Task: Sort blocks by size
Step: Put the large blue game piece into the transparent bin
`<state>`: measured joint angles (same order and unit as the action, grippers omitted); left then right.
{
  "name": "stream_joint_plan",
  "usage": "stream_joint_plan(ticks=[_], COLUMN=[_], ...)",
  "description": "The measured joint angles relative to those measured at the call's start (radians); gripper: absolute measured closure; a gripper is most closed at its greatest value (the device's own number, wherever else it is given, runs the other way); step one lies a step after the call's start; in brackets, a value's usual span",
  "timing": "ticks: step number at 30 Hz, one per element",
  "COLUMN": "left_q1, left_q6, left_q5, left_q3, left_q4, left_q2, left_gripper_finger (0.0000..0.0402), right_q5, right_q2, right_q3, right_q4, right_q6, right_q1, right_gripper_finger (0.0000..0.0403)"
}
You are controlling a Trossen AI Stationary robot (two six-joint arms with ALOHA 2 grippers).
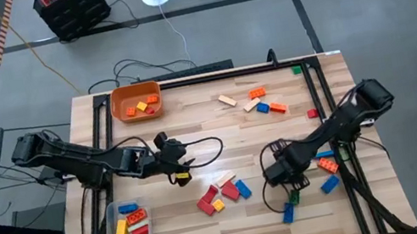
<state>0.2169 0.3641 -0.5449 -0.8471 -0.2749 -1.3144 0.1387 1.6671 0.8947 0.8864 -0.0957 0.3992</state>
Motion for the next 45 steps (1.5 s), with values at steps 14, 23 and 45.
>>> stream_joint_plan(ticks=[14, 23, 45], left_q1=[0.003, 0.021, 0.054], left_q6=[-0.023, -0.142, -0.443], left_q5=[0.003, -0.008, -0.007], left_q3=[0.000, 0.051, 0.091], left_q4=[0.002, 0.195, 0.935], left_q2=[0.000, -0.070, -0.342], left_gripper_finger=[0.0149, 0.0149, 0.0149], right_q5=[0.005, 0.053, 0.036], right_q2=[-0.006, -0.135, -0.160], right_q3=[0.030, 0.031, -0.132], right_q4=[-0.070, -0.360, -1.490], right_q6=[0.045, 0.044, 0.323], right_q1=[-0.021, -0.091, -0.133], right_gripper_finger=[0.0240, 0.0246, 0.0231])
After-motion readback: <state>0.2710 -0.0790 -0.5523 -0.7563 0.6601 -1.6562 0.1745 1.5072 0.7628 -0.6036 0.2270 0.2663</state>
